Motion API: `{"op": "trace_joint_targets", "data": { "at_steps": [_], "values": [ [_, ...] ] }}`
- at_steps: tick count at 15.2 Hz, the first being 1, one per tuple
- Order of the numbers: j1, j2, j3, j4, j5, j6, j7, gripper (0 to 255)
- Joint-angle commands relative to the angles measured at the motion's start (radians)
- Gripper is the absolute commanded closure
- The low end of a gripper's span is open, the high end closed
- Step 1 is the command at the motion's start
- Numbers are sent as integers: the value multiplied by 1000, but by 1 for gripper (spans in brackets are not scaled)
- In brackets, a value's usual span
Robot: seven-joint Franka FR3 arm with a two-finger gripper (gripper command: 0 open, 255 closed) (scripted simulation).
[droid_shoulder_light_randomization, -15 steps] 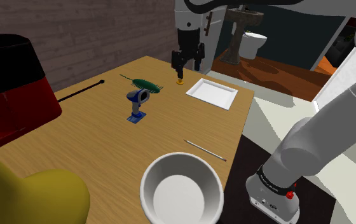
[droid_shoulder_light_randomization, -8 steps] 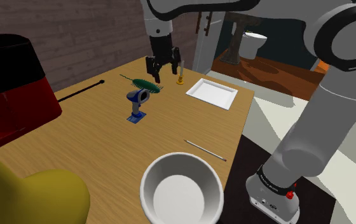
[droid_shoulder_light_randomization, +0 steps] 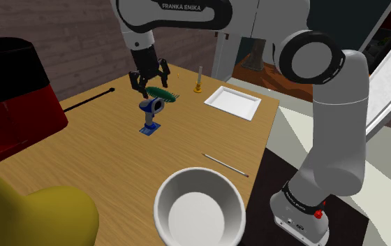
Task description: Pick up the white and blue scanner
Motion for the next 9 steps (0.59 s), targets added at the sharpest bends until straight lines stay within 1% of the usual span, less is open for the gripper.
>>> {"op": "trace_joint_targets", "data": {
  "at_steps": [1, 2, 9],
  "values": [
    [53, 131, -3, 181, -33, -68, 7, 0],
    [72, 175, -6, 247, -43, -93, 5, 0],
    [48, 144, -4, 97, -34, 22, 17, 0]
  ]
}}
